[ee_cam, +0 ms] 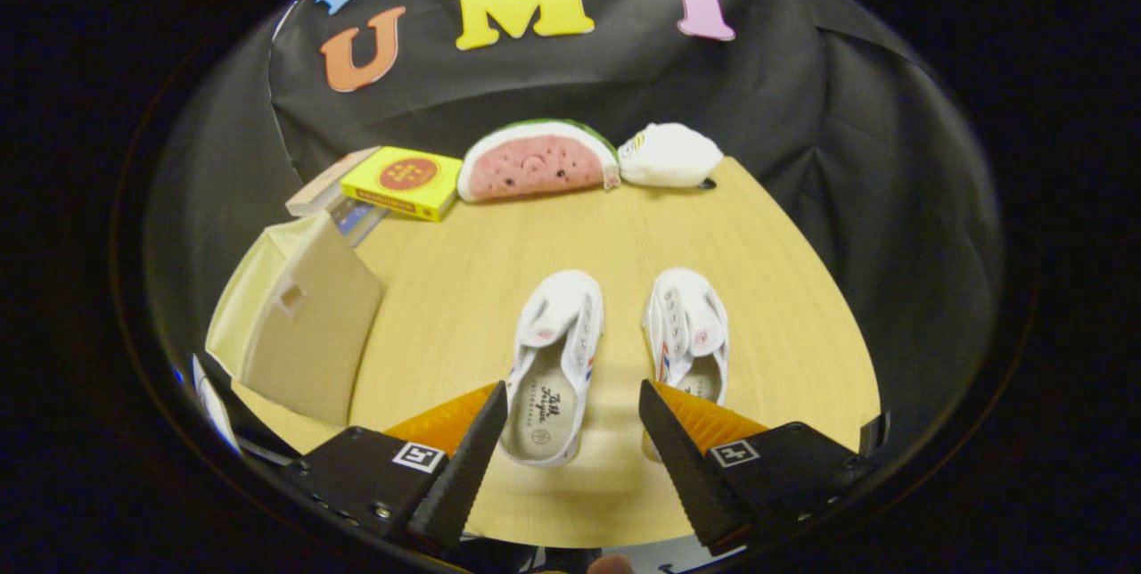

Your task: Open the storage box then place both shoes into the box .Put the left shoe in first, then the right shoe, with the right side of both shoes facing outward in a uniform manner.

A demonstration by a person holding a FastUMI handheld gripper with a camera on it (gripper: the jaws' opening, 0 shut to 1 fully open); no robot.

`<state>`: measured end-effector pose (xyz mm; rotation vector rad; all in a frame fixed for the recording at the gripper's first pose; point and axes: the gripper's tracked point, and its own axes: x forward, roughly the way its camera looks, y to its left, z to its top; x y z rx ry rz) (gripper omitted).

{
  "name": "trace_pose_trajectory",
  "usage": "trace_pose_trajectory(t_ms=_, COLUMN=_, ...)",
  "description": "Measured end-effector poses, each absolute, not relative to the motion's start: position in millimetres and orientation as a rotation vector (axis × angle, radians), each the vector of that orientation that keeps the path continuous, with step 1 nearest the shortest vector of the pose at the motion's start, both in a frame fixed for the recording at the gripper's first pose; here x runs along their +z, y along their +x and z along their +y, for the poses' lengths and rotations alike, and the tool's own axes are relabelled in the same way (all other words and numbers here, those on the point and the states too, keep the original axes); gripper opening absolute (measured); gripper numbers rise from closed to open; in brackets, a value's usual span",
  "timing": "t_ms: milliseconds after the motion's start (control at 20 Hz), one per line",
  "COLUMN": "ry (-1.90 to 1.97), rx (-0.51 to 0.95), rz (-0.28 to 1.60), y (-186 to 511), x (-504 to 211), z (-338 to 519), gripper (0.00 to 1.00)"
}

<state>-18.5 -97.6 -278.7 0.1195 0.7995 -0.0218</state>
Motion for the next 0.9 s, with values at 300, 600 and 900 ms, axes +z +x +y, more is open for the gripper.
trace_pose_trajectory(t_ms=300, ry=0.118, rx=-0.019, rz=0.921, y=22.4, x=-326.9, z=-101.6, gripper=0.73)
trace_pose_trajectory(t_ms=600, ry=0.280, rx=-0.023, rz=1.041, y=35.6, x=-337.0, z=-94.7, gripper=0.31)
trace_pose_trajectory(t_ms=900, ry=0.385, rx=-0.027, rz=1.139, y=31.3, x=-351.0, z=-88.3, gripper=0.00)
